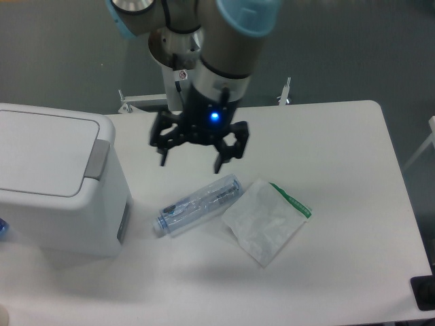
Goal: Open the trash can
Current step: 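Swing the gripper over the table and lower it beside the bin lid, then push the gripper fingers against the lid edge of the white bin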
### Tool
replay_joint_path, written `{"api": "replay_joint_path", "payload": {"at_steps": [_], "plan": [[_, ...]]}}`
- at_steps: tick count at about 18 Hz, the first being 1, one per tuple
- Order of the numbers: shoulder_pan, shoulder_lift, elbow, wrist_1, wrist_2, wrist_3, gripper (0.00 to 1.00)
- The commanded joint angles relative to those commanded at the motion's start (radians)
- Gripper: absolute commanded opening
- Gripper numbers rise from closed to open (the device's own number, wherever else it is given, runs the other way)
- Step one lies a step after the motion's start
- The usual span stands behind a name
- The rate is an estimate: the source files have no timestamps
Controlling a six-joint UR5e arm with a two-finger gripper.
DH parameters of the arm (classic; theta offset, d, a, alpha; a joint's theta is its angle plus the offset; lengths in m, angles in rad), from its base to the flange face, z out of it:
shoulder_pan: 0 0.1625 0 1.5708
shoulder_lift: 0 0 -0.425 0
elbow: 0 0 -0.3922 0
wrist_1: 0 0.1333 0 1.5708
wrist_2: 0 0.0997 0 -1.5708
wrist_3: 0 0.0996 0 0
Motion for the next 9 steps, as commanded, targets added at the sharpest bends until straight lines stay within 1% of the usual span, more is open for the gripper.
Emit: {"api": "replay_joint_path", "payload": {"at_steps": [1, 4, 7, 9], "plan": [[-0.021, 0.009, -0.011, 0.019, 0.0, -0.015, 1.0], [-0.048, 0.023, -0.023, 0.025, 0.002, -0.044, 1.0], [-0.061, 0.035, -0.052, 0.028, 0.002, -0.049, 1.0], [-0.066, 0.045, -0.071, 0.043, 0.003, -0.052, 1.0]]}}
